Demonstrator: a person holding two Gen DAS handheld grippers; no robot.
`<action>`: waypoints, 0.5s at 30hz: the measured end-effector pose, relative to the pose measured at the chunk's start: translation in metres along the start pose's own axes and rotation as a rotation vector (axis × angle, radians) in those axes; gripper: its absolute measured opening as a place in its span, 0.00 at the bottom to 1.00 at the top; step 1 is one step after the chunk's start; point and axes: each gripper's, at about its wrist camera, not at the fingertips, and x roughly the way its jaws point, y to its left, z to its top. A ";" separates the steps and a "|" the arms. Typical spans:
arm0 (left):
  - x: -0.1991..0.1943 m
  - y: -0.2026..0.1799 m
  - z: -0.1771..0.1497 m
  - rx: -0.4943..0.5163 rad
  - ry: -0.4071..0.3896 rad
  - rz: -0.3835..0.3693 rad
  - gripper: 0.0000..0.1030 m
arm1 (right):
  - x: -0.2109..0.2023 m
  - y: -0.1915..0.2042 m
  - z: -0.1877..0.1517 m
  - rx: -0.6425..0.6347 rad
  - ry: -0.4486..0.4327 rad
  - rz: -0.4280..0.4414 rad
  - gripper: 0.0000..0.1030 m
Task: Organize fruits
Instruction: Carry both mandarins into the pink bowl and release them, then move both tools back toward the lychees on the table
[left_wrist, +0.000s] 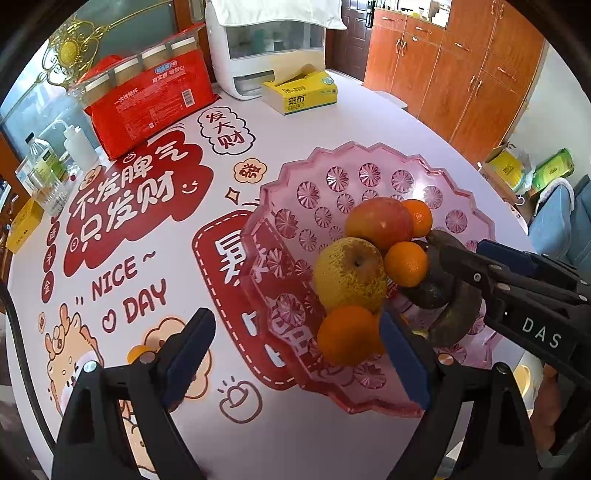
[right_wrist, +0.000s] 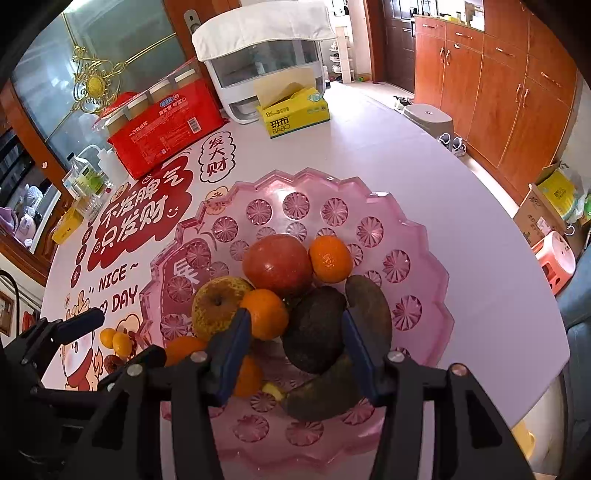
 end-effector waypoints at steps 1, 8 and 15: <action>-0.002 0.001 -0.001 0.000 -0.002 0.002 0.87 | -0.001 0.001 -0.001 0.002 -0.002 -0.003 0.50; -0.025 0.018 -0.006 -0.025 -0.040 0.026 0.87 | -0.017 0.016 -0.002 -0.014 -0.047 -0.005 0.50; -0.054 0.055 -0.016 -0.073 -0.076 0.057 0.87 | -0.036 0.045 -0.006 -0.060 -0.107 0.000 0.50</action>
